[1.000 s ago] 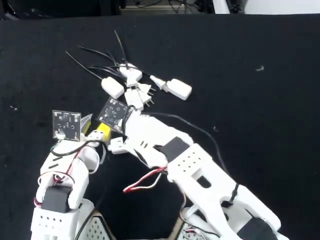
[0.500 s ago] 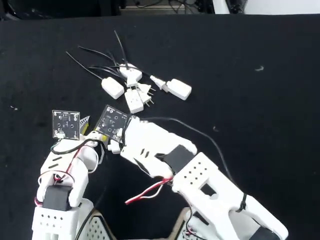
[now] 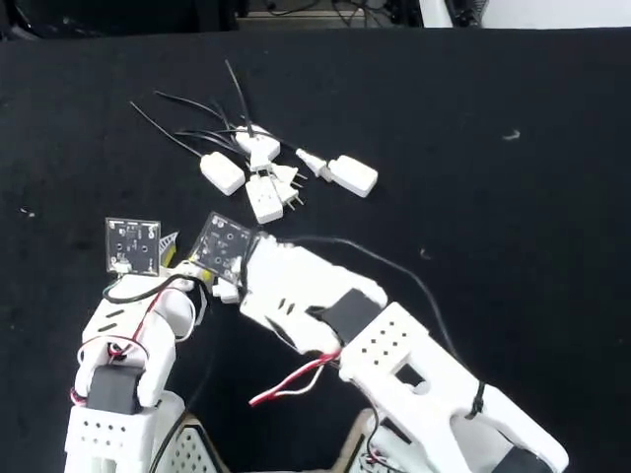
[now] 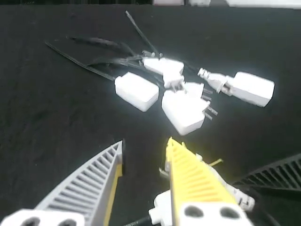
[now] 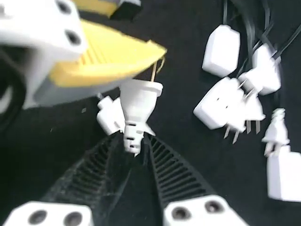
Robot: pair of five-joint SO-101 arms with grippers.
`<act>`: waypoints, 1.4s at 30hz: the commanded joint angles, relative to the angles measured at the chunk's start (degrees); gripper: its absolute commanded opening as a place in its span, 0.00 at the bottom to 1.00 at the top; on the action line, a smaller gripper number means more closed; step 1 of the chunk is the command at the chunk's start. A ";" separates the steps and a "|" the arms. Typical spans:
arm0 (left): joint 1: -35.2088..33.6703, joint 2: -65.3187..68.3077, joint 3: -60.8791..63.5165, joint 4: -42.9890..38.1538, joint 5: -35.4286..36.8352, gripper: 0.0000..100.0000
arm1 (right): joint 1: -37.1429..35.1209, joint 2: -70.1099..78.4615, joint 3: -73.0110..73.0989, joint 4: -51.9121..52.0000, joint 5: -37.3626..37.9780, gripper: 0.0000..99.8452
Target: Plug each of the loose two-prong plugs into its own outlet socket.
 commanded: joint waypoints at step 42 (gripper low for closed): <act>-0.75 -0.62 -0.92 2.20 -0.18 0.16 | 23.91 -1.63 4.26 18.20 12.57 0.13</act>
